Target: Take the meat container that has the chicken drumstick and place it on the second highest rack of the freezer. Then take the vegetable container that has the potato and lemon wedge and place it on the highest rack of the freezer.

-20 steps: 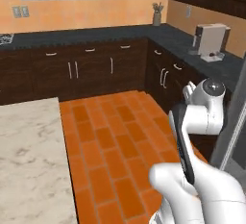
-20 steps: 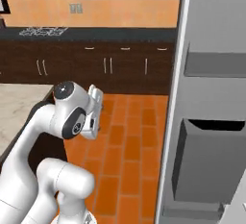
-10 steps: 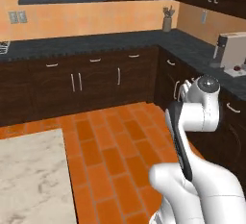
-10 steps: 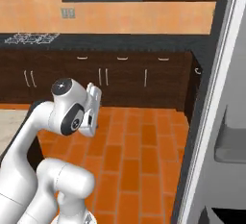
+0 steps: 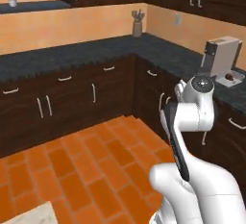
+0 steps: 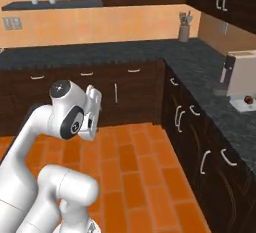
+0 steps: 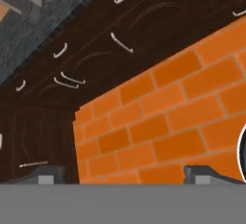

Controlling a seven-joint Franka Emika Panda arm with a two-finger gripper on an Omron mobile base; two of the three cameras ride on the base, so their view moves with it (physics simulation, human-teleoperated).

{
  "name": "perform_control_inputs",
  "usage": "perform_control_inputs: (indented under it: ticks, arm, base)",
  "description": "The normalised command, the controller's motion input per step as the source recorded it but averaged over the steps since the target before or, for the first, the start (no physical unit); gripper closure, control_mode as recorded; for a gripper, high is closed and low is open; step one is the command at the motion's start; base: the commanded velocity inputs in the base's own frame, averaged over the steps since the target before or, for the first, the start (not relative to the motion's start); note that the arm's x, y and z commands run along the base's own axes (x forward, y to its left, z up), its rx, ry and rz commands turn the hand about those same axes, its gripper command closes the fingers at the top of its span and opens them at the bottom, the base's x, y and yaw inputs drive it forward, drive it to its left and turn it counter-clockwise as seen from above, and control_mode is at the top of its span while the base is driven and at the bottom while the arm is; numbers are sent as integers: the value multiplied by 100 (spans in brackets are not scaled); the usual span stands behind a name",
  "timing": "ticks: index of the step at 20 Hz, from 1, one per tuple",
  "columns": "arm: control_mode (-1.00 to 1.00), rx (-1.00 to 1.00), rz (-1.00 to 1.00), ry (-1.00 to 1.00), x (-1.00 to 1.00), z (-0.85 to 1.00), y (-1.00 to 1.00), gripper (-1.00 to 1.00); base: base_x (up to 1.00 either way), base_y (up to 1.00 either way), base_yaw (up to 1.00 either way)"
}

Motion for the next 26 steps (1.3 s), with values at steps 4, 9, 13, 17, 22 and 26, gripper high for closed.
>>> perform_control_inputs:
  ticks: [4,9,13,17,22,26]
  arm:
    - [100,0,0,0,0,0,0,-100]
    - [100,0,0,0,0,0,0,-100]
    - [100,0,0,0,0,0,0,-100]
    - [100,0,0,0,0,0,0,-100]
    - [100,0,0,0,0,0,0,-100]
    - [100,0,0,0,0,0,0,-100]
  base:
    - [98,0,-75]
    - [62,0,-85]
    - [52,0,-88]
    - [84,31,-78]
    - [100,78,-53]
    - [99,98,-41]
